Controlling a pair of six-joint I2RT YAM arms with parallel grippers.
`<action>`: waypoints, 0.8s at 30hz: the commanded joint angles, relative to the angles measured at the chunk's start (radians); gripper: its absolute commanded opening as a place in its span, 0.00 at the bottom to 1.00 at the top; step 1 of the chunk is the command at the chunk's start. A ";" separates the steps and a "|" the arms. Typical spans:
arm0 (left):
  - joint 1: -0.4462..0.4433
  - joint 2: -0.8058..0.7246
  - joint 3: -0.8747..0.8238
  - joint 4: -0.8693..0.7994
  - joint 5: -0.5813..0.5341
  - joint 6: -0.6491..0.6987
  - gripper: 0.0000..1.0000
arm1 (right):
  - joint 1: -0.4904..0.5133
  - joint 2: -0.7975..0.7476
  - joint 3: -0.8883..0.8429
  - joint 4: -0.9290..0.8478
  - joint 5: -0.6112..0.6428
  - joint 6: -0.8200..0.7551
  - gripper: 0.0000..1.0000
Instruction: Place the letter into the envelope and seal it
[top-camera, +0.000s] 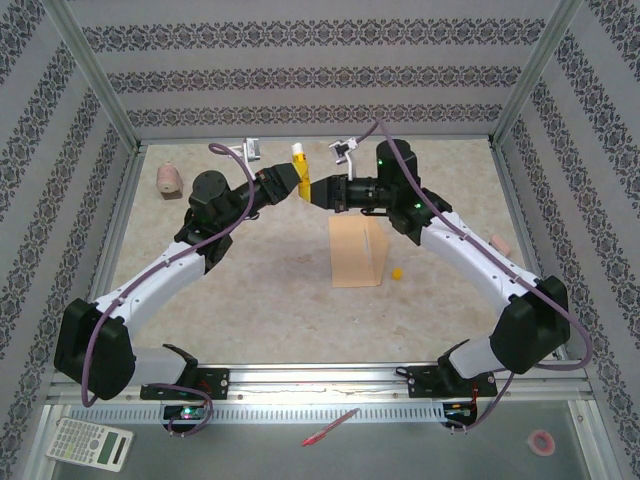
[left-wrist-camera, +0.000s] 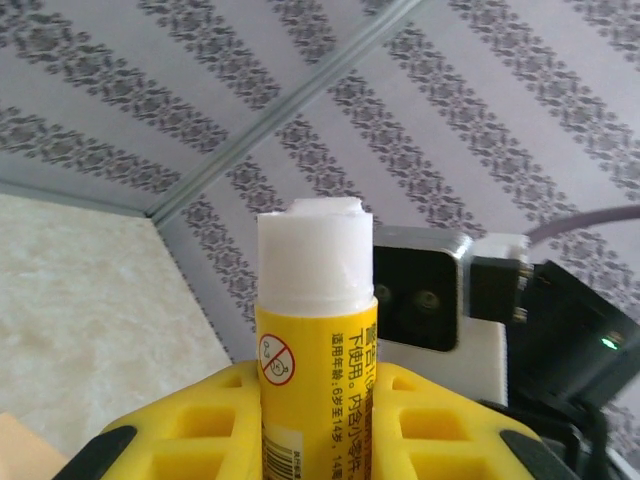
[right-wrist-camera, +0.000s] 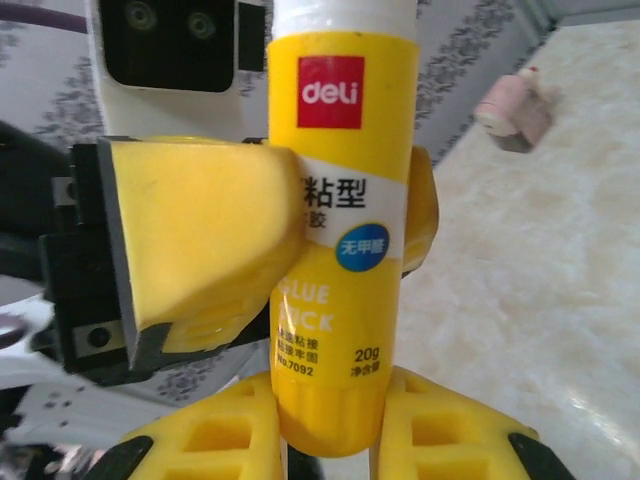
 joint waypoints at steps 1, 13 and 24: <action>-0.011 -0.037 -0.003 0.159 0.145 0.008 0.00 | -0.061 -0.053 -0.003 0.216 -0.091 0.124 0.17; -0.011 0.071 0.015 0.577 0.312 -0.185 0.00 | -0.055 -0.087 0.037 0.344 -0.201 0.226 0.17; -0.012 0.061 0.021 0.496 0.309 -0.135 0.00 | -0.049 -0.097 0.072 0.147 -0.133 0.099 0.34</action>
